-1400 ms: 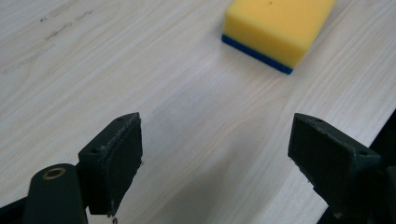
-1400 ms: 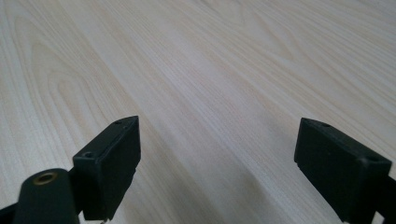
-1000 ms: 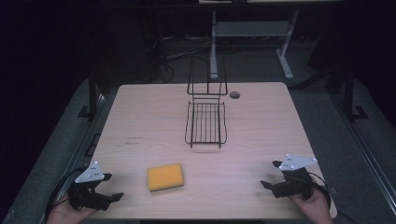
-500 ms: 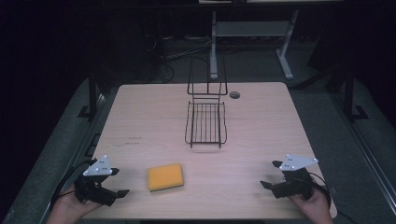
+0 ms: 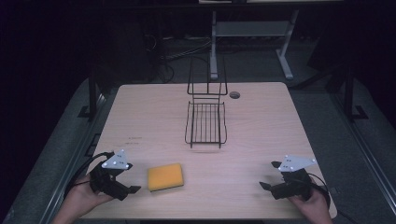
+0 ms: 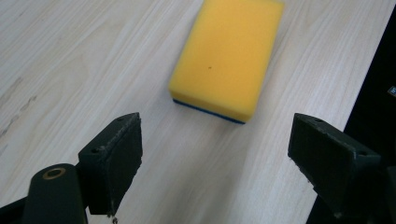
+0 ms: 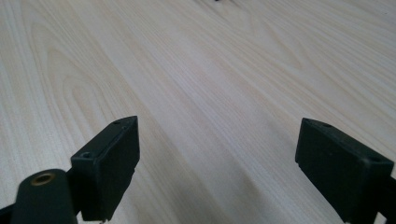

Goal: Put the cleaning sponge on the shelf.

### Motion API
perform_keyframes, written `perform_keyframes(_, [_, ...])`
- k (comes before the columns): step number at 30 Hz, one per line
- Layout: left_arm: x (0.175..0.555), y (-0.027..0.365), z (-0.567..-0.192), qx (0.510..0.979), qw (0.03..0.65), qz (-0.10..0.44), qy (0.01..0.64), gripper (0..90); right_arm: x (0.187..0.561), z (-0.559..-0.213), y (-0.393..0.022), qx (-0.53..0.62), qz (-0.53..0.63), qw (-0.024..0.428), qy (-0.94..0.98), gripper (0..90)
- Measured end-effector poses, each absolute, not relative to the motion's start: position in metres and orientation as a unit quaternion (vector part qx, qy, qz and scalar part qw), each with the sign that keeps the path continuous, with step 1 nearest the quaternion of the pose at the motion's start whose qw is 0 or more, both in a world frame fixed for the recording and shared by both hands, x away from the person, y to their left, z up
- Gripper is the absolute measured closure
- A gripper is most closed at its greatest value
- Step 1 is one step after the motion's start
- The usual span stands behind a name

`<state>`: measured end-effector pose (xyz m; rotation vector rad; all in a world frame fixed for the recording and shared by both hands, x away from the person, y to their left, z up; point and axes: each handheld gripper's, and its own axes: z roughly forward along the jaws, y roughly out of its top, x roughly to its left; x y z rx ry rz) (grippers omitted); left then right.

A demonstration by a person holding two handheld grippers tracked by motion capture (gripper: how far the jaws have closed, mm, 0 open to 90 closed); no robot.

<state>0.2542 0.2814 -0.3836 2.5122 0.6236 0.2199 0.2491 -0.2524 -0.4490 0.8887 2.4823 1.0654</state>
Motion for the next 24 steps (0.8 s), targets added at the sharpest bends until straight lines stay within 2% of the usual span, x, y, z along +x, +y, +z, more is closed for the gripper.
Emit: perform_keyframes(24, [0.275, 0.244, -0.394, 0.949, 0.242, 0.055, 0.194, 17.2, 0.249, -0.450, -0.253, 0.311, 0.368, 0.145, 0.864, 13.5])
